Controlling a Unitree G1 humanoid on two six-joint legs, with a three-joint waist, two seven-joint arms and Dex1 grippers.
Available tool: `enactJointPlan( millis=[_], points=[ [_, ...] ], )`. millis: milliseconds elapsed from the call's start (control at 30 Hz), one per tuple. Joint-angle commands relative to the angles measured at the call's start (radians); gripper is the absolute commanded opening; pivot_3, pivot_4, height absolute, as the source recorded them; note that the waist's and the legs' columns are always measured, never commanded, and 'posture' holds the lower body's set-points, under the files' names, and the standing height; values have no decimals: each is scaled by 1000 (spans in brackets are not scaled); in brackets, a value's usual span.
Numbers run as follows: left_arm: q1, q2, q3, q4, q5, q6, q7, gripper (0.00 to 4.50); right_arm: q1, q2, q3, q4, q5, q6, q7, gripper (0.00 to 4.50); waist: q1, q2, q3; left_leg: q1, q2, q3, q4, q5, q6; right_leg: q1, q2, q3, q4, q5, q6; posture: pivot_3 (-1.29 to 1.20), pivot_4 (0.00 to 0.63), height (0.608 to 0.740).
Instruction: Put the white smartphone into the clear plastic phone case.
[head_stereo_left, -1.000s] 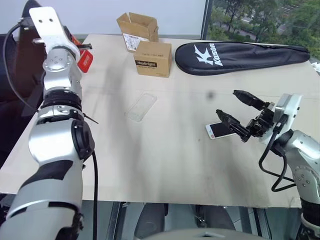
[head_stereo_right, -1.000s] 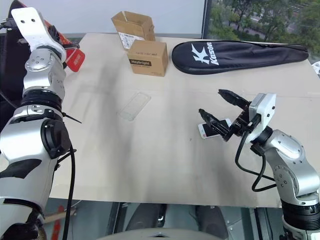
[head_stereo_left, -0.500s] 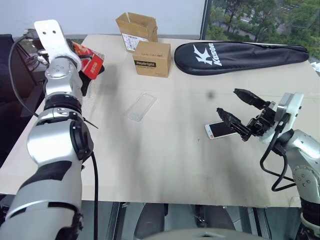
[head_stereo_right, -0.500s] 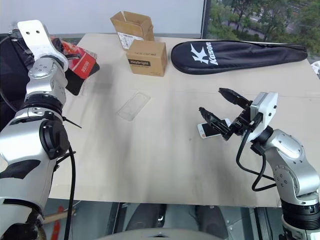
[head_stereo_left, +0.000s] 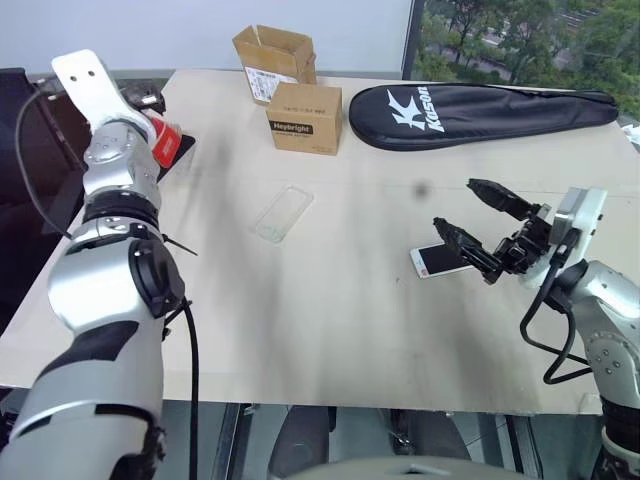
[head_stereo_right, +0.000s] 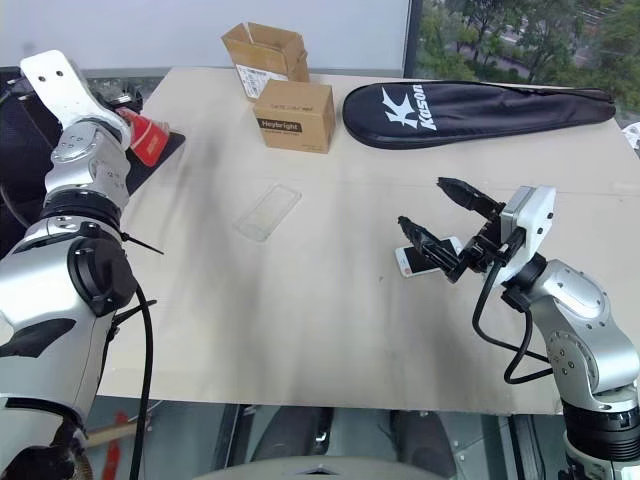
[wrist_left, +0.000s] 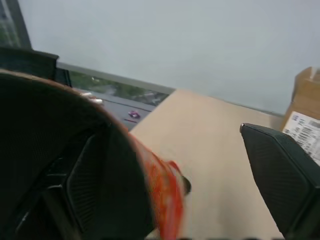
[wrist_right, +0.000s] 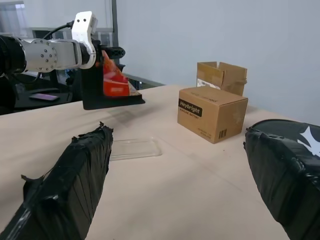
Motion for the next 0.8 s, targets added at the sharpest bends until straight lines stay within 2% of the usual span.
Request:
enactJointPlan(
  millis=[33, 167, 267, 367, 633, 800],
  points=[
    [-17, -13, 25, -28, -36, 29, -49, 4427, -10, -8, -26, -19, 8, -22, 4, 4500, 0, 0, 0, 0, 0, 0, 0, 0, 0, 0, 0, 0, 0, 0, 0, 0, 150, 740],
    [-16, -50, 81, -36, -107, 101, -85, 4427, -11, -8, -27, -18, 8, -22, 4, 4500, -2, 0, 0, 0, 0, 0, 0, 0, 0, 0, 0, 0, 0, 0, 0, 0, 150, 740],
    [-31, -93, 214, -45, -254, 193, -68, 4427, -13, -9, -28, -20, 9, -19, -1, 4500, -2, 0, 0, 0, 0, 0, 0, 0, 0, 0, 0, 0, 1, 0, 0, 0, 150, 740],
    [-29, -110, 245, -69, -294, 232, -58, 4427, -15, -10, -28, -22, 10, -15, -5, 4500, -4, 0, 0, 0, 0, -1, 1, 0, 0, 0, 0, 0, 1, 0, 0, 0, 150, 740],
    [14, -149, 160, -165, -252, 318, -145, 4427, -21, -8, -22, -22, 8, -15, -10, 4500, -18, 0, 0, 1, 0, 0, 1, 0, 0, 0, 0, 0, 2, 0, 0, 0, 150, 740],
    [168, -168, -6, -441, -208, 486, -304, 4427, -8, -11, -30, -34, 10, -8, -21, 4500, -25, 0, 0, 1, 0, 0, 1, 0, -1, 0, 0, 1, 3, 0, 0, 0, 150, 740]
  ],
)
